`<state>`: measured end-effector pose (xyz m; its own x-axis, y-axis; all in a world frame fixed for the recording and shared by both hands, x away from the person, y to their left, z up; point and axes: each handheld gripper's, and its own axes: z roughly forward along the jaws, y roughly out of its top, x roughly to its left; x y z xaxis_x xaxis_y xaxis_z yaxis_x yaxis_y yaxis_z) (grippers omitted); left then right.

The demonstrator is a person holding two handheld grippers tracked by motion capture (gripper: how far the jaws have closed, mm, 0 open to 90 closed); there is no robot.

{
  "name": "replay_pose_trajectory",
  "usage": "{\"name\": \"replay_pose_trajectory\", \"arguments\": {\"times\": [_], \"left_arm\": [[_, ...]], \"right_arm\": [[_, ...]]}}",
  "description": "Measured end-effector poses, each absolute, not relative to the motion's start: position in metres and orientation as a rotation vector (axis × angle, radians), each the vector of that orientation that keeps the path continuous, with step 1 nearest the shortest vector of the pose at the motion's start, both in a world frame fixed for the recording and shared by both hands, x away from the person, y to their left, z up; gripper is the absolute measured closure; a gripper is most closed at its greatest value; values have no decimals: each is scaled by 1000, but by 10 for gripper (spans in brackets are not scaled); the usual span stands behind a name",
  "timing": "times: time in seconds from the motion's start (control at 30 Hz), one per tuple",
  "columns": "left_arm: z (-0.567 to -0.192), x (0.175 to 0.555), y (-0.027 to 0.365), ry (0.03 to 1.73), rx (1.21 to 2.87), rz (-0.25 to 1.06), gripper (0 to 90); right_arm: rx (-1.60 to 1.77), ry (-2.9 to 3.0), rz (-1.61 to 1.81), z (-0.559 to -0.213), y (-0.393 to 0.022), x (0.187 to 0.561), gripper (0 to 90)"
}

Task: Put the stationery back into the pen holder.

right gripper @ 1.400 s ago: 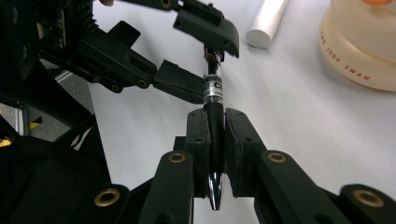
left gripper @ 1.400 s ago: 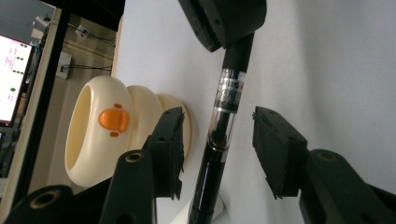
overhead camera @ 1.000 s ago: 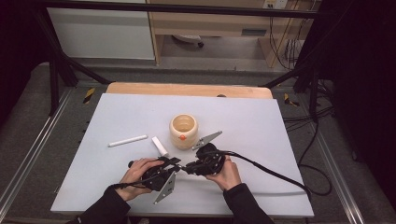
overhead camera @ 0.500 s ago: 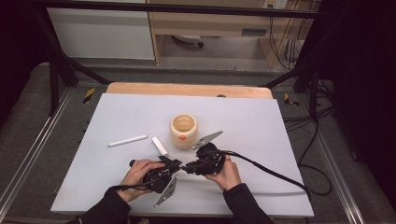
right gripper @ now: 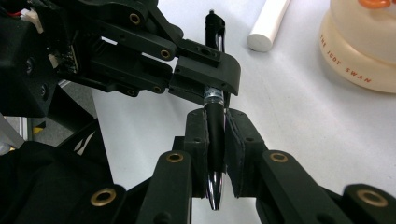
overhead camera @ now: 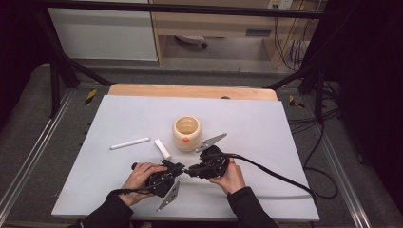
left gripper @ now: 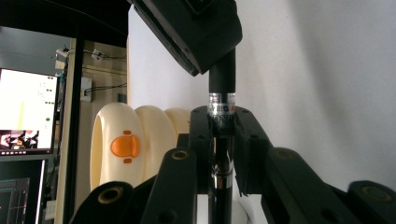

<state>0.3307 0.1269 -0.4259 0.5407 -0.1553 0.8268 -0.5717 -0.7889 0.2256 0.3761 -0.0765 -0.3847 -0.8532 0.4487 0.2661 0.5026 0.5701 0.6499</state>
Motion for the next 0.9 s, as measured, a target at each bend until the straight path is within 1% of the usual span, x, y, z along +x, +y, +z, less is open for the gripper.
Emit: {"name": "replay_pose_trajectory", "arguments": {"times": [0.1,0.23,0.4,0.5,0.57,0.63,0.73,0.8,0.9], "left_arm": [[-425,331,128,-585,2315,1173,787],[-426,332,129,-570,2322,1167,787],[-426,333,130,-546,2334,1155,787],[-426,334,131,-528,2342,1153,787],[-427,335,132,-499,2343,1138,787],[-426,336,133,-473,2347,1128,787],[-426,337,134,-421,2348,1108,787],[-425,338,135,-384,2352,1099,787],[-424,339,136,-333,2350,1082,787]], "right_arm": [[-823,-2710,-1173,-384,-77,376,761],[-827,-2707,-1204,-381,-79,375,692],[-856,-2732,-1264,-373,-87,373,549],[-904,-2719,-1325,-371,-98,374,436],[-937,-2714,-1350,-372,-106,374,395],[-980,-2704,-1370,-375,-115,374,325],[-1032,-2690,-1380,-380,-128,375,265],[-1065,-2663,-1391,-383,-135,375,241],[-1099,-2633,-1420,-389,-145,374,161]]}}
